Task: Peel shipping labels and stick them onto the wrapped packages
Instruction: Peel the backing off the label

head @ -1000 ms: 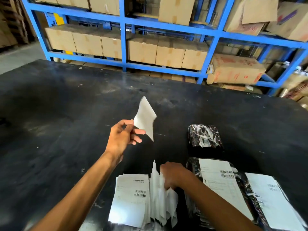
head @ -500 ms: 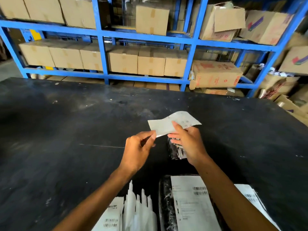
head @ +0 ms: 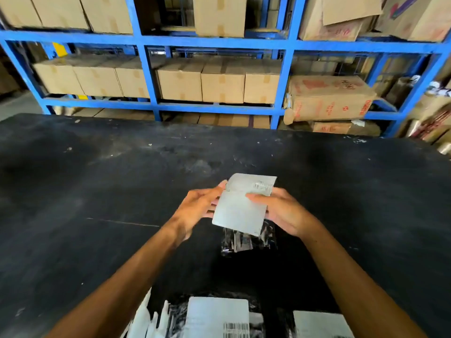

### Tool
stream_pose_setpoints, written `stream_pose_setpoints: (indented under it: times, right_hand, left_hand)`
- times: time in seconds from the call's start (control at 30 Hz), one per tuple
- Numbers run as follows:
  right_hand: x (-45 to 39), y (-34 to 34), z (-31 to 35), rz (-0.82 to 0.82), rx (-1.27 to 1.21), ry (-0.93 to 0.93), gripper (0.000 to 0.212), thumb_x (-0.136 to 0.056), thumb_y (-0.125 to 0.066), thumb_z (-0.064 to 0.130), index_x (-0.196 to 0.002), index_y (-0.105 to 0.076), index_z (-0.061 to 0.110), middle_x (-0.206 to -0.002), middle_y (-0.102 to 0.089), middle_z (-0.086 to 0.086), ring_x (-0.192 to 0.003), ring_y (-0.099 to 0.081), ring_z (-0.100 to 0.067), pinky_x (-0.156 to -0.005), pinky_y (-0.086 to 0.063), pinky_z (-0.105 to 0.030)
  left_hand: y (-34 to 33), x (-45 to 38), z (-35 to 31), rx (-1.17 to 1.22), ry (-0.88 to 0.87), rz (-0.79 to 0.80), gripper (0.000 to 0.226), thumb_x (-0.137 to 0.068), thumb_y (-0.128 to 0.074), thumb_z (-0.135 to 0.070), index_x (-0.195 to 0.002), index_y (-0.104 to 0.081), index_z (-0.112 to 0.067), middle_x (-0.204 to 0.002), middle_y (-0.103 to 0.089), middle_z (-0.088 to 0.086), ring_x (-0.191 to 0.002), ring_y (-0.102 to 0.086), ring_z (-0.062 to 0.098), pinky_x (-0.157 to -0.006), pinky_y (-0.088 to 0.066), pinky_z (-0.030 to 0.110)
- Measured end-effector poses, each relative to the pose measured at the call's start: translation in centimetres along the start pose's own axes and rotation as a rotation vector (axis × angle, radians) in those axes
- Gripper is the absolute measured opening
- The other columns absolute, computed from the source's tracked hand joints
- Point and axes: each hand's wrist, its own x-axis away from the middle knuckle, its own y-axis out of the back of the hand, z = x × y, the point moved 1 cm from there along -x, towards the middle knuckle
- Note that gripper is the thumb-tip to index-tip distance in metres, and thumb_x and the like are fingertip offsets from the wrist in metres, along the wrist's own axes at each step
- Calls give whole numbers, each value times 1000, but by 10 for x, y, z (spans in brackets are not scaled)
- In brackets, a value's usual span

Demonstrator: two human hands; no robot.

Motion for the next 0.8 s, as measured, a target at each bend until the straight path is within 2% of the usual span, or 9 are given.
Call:
stream_pose_setpoints:
  times: [0.07,0.13,0.27,0.37,0.47,0.57,0.63,0.73,0.8]
  right_hand:
    - [-10,12,-11,67,104,-56,23,-86,-63,7,-108,-68,12,-114,-71,-10,-106,-67,-23,-94,-50,-42]
    - [-18,29,-24,86,167,-134,20,-85,-65,7,-104,-69,14,-108,-73,-8,-98,-70,-19,-89,-53,-39]
    - [-31,51,-46,98,176,-277,29,-82,-67,1,-110,-66,7,-108,-73,-10,-98,-69,-21,-87,-54,-37]
    - [-39,60,-56,135,140,-335,30,-80,-68,-2,-109,-67,8,-109,-73,-11,-98,-70,-21,-82,-58,-34]
    - [-48,73,-57,162,130,-377,26,-79,-70,0,-104,-68,10,-106,-74,-8,-95,-71,-18,-74,-59,-30]
    - [-52,82,-57,113,180,-367,27,-77,-73,0,-101,-65,10,-103,-74,-5,-92,-71,-16,-67,-58,-27]
    - [-56,84,-62,38,200,-338,29,-77,-73,-1,-103,-63,5,-102,-74,-10,-92,-71,-21,-70,-60,-30]
    - [-60,84,-71,-28,261,-300,30,-77,-73,0,-105,-62,2,-98,-75,-13,-90,-72,-25,-81,-59,-38]
    - [-61,83,-77,-56,322,-289,30,-77,-73,1,-105,-62,4,-94,-76,-11,-86,-73,-23,-77,-60,-33]
  left_hand:
    - [-10,-13,12,55,32,20,20,-86,-66,-29,-87,-75,-11,-85,-76,1,-78,-70,12,-68,-52,22]
    - [-22,-24,27,29,58,-43,12,-82,-71,-20,-84,-74,-8,-83,-76,2,-78,-70,14,-68,-52,24]
    - [-42,-40,51,-38,129,-119,19,-82,-71,-16,-95,-73,-2,-92,-74,10,-81,-69,18,-71,-58,22]
    - [-48,-54,64,-75,146,-147,19,-82,-72,-16,-97,-72,-3,-92,-71,14,-82,-62,19,-81,-55,34]
    - [-50,-64,71,-72,164,-138,22,-81,-73,-14,-100,-70,-3,-89,-72,10,-80,-64,19,-68,-57,25]
    - [-50,-67,71,-43,165,-96,24,-81,-71,-6,-104,-65,-7,-90,-74,7,-77,-72,19,-63,-59,25]
    - [-47,-73,74,-80,152,-93,26,-82,-68,-3,-106,-61,-11,-85,-75,3,-75,-73,16,-63,-59,26]
    - [-43,-80,79,-250,134,-77,30,-84,-66,-4,-113,-58,-9,-92,-75,10,-81,-73,20,-68,-61,31]
    - [-45,-81,82,-352,132,-71,31,-85,-66,-5,-114,-56,-8,-101,-73,13,-84,-71,23,-69,-60,30]
